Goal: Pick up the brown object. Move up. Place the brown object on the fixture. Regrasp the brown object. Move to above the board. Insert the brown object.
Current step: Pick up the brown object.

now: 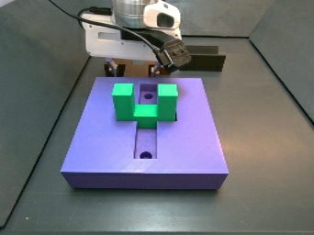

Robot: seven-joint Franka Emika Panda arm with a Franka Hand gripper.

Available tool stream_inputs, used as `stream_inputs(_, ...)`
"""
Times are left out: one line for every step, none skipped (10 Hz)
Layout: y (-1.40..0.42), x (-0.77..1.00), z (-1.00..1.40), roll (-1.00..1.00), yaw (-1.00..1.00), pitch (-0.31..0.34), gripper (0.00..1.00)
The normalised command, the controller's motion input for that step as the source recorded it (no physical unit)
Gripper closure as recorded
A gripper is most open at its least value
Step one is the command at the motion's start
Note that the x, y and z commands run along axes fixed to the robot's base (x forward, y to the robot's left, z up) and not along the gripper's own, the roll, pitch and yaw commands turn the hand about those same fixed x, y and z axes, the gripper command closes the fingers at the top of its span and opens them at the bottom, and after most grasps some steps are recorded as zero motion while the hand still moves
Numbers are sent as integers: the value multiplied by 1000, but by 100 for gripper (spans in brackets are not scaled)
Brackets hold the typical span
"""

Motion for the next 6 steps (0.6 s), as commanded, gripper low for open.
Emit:
stream_inputs(43, 0, -146, 31, 0, 0, 0)
stream_inputs(3, 0, -149, 50, 0, 0, 0)
stream_inputs(0, 0, -151, 67, 0, 0, 0)
stream_inputs(0, 0, -109, 47, 0, 0, 0)
stream_inputs(0, 0, -74, 37, 0, 0, 0)
stream_inputs(0, 0, 0, 24, 0, 0, 0)
